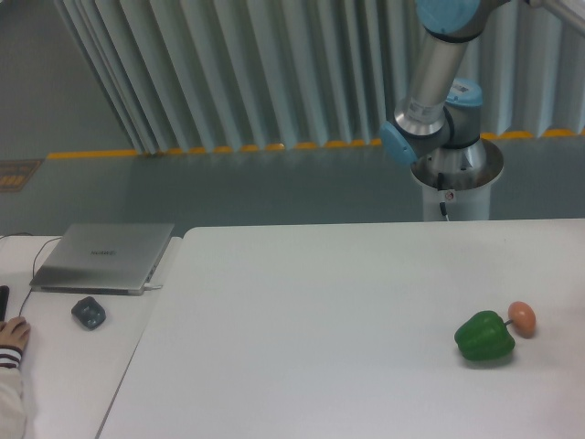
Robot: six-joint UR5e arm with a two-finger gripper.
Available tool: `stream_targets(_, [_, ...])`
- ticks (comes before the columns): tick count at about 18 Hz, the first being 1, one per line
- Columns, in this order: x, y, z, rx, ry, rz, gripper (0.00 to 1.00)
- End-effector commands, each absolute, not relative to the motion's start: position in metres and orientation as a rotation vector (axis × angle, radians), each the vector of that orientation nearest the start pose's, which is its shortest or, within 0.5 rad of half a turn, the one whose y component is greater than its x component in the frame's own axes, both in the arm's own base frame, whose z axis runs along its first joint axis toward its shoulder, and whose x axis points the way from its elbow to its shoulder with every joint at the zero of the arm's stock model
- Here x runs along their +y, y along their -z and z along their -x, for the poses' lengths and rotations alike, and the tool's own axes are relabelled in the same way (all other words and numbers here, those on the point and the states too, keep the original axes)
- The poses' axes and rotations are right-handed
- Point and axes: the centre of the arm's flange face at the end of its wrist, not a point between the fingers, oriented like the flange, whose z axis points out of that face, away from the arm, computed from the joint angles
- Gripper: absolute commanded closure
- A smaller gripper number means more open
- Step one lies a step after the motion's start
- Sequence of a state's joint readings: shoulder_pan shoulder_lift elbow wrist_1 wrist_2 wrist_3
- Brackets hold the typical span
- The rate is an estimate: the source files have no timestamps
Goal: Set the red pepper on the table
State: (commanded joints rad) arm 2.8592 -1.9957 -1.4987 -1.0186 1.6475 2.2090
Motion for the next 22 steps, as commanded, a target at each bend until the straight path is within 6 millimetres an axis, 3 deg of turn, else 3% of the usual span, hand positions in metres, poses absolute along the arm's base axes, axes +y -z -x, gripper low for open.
stream_targets(2, [0.291, -0.331, 0.607, 1.407, -0.281, 2.912, 0.00])
stream_targets(8, [0.274, -0.317, 0.612, 1.419, -0.236, 2.904, 0.00])
stream_targets(22, [0.264, -0.297, 0.617, 1.377, -0.191, 2.884, 0.00])
